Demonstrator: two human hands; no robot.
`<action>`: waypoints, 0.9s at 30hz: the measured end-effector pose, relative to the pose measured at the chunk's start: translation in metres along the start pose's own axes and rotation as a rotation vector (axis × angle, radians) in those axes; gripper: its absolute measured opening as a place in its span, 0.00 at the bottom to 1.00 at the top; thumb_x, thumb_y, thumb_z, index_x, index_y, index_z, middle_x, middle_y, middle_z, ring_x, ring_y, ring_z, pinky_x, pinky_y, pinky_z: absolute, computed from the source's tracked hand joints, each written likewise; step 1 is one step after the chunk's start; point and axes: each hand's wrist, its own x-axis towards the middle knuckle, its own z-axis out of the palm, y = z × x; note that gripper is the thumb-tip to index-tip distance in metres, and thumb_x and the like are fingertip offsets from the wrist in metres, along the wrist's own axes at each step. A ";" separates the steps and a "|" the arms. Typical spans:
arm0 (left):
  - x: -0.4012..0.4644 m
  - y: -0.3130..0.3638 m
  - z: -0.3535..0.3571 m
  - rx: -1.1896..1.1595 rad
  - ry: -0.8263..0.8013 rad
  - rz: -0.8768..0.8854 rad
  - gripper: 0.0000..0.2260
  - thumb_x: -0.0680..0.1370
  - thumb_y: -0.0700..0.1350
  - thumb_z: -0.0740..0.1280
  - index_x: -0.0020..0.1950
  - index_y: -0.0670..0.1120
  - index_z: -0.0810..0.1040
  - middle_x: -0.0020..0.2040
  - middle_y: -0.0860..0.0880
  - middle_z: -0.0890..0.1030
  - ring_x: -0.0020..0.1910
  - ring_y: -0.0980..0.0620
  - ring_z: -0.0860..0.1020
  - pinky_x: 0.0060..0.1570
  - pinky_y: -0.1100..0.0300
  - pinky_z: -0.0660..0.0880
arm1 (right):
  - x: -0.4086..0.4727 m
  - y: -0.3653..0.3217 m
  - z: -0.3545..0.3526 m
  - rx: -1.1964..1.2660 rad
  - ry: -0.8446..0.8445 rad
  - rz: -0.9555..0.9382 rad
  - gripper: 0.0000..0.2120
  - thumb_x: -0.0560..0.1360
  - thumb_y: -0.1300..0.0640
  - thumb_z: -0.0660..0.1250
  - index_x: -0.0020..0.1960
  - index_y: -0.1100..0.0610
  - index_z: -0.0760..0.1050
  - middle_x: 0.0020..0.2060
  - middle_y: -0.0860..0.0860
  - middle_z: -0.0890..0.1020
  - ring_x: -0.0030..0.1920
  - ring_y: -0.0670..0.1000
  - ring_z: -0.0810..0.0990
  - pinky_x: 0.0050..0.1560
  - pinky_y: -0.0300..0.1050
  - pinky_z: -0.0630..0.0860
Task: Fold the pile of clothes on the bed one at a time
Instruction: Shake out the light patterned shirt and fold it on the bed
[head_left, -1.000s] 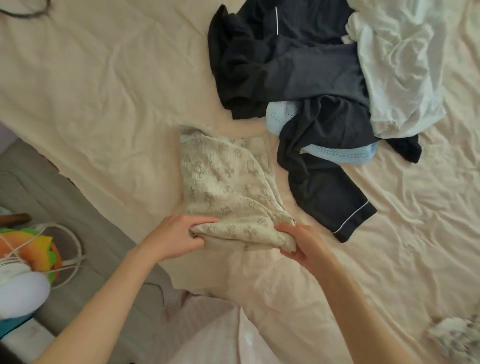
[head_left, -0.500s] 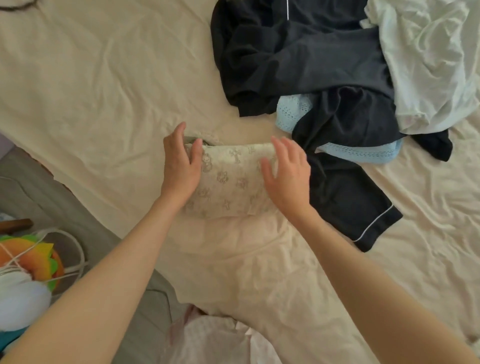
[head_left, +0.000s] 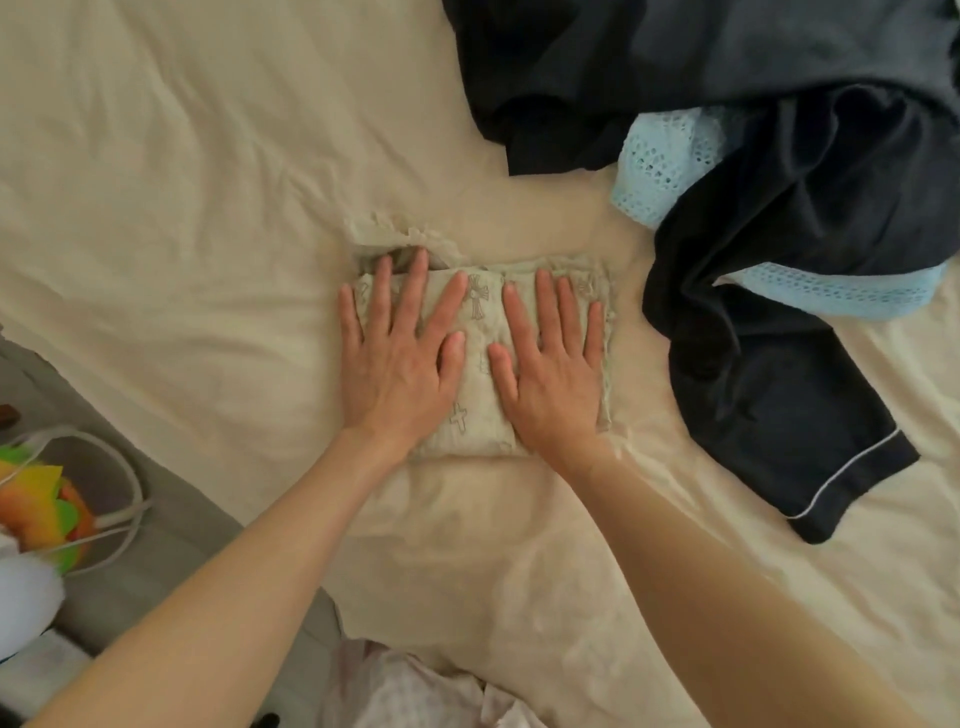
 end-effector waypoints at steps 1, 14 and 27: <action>0.002 0.000 0.001 0.000 -0.011 -0.007 0.24 0.80 0.54 0.48 0.76 0.55 0.52 0.77 0.46 0.55 0.76 0.41 0.52 0.72 0.38 0.46 | 0.003 -0.001 0.000 -0.005 -0.028 0.005 0.28 0.79 0.42 0.45 0.76 0.51 0.56 0.75 0.58 0.59 0.76 0.57 0.54 0.75 0.58 0.43; -0.044 -0.009 -0.054 -0.894 0.102 -0.507 0.30 0.79 0.50 0.63 0.76 0.46 0.54 0.73 0.45 0.63 0.72 0.50 0.62 0.70 0.58 0.60 | -0.026 0.024 -0.081 0.898 0.066 0.741 0.26 0.76 0.50 0.67 0.70 0.56 0.66 0.64 0.50 0.72 0.63 0.50 0.72 0.65 0.46 0.70; -0.015 -0.034 -0.074 -1.367 -0.333 -0.787 0.21 0.75 0.46 0.70 0.65 0.48 0.67 0.58 0.49 0.77 0.50 0.51 0.79 0.41 0.54 0.75 | 0.013 0.062 -0.104 1.179 -0.602 0.800 0.11 0.72 0.56 0.72 0.55 0.52 0.77 0.51 0.50 0.82 0.50 0.51 0.81 0.41 0.49 0.77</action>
